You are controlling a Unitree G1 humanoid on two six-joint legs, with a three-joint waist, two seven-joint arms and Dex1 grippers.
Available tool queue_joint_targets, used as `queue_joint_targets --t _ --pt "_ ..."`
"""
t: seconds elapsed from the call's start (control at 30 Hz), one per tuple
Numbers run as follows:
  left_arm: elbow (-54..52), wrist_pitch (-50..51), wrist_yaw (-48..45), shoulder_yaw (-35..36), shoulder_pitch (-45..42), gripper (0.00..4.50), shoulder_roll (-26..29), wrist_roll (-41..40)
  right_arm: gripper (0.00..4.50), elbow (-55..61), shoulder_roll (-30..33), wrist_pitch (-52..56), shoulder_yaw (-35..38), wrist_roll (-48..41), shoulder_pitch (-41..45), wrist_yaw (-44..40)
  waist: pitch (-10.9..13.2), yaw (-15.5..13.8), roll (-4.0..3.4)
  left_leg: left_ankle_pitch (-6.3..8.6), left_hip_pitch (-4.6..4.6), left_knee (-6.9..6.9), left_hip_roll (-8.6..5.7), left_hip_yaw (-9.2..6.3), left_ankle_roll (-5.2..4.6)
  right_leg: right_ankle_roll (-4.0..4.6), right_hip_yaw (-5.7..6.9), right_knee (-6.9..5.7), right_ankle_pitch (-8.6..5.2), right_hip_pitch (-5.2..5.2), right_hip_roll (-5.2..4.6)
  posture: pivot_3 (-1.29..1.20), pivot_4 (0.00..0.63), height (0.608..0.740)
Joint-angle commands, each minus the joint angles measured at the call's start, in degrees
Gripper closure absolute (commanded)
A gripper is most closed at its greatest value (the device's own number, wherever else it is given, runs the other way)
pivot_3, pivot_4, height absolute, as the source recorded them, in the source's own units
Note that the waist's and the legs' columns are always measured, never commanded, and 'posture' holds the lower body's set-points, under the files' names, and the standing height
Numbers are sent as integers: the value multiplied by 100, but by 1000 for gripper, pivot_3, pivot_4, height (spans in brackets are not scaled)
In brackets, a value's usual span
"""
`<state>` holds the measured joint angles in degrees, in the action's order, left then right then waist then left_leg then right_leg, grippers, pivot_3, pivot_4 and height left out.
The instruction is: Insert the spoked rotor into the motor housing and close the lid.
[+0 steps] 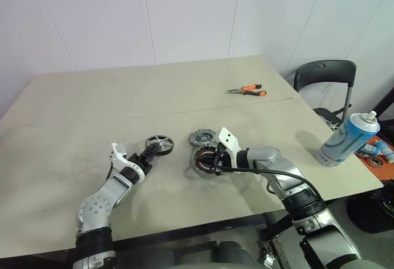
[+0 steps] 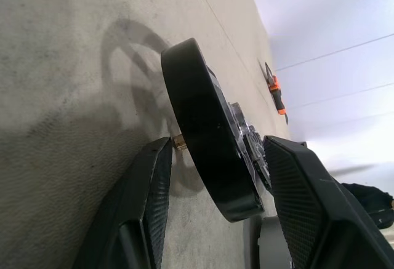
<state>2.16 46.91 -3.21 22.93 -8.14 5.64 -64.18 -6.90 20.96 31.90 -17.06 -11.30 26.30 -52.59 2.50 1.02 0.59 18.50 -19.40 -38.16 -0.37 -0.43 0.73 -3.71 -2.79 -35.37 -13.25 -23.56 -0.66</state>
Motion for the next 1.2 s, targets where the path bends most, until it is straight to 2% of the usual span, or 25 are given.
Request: queue_joint_targets --t 0.03,0.1,0.2,0.23,0.43,0.67,0.8,0.9,1.1,1.2 --pt "-50 -87 76 -28 -35 2389 -1 188 4500 131 27 -60 -17 38 104 -23 0 -1 0 0 0 0 0 0 0 -1 0 0 0 0 0 0 0 740" --pt "-19 -96 37 -12 -38 2883 -2 214 4500 143 32 -60 -20 42 94 -20 0 2 0 0 1 0 -1 1 0 0 0 0 0 0 0 0 0 740" --pt "13 -77 7 33 -63 3858 2 213 4500 156 30 -56 -28 43 82 -18 -3 -1 3 0 2 0 0 0 0 2 0 -2 -1 1 0 0 0 740" --pt "54 -81 2 50 -81 4020 9 231 4500 149 29 -61 -31 50 85 -21 -4 8 1 0 6 -1 -1 0 0 5 0 -2 -3 6 0 0 0 740" --pt "158 -144 -302 83 -118 4029 41 216 4500 125 19 -75 -38 59 109 -44 -5 12 2 0 14 -2 -1 1 0 6 0 -9 -4 11 3 0 0 740" --pt "-20 214 -800 203 -62 4033 138 -357 4500 131 -1 -131 100 -34 199 -62 -4 13 1 0 4 -1 0 1 0 3 0 -7 -2 1 3 0 0 740" --pt "-117 503 -1032 268 -114 4033 263 -771 4500 155 -194 255 647 -579 379 2 -3 7 1 0 -3 -1 3 0 0 -1 0 -7 0 -6 2 0 0 740" --pt "-624 792 -951 368 -36 4033 400 -1429 4500 206 -334 863 1358 -1352 645 28 0 9 4 0 -5 -2 11 0 0 -2 -1 -8 1 -7 0 0 0 740" --pt "-938 1031 -934 60 18 4033 517 -1804 4500 258 33 1493 1848 -1958 761 -159 0 -19 3 1 -8 0 10 -3 -1 -2 0 0 1 -7 -5 0 0 740" --pt "-876 1236 -1051 -346 -9 4033 525 -1679 4500 -104 490 1219 1883 -1657 733 -115 1 -40 2 1 -10 -1 3 0 -1 5 -1 2 -3 -6 -11 0 0 740"
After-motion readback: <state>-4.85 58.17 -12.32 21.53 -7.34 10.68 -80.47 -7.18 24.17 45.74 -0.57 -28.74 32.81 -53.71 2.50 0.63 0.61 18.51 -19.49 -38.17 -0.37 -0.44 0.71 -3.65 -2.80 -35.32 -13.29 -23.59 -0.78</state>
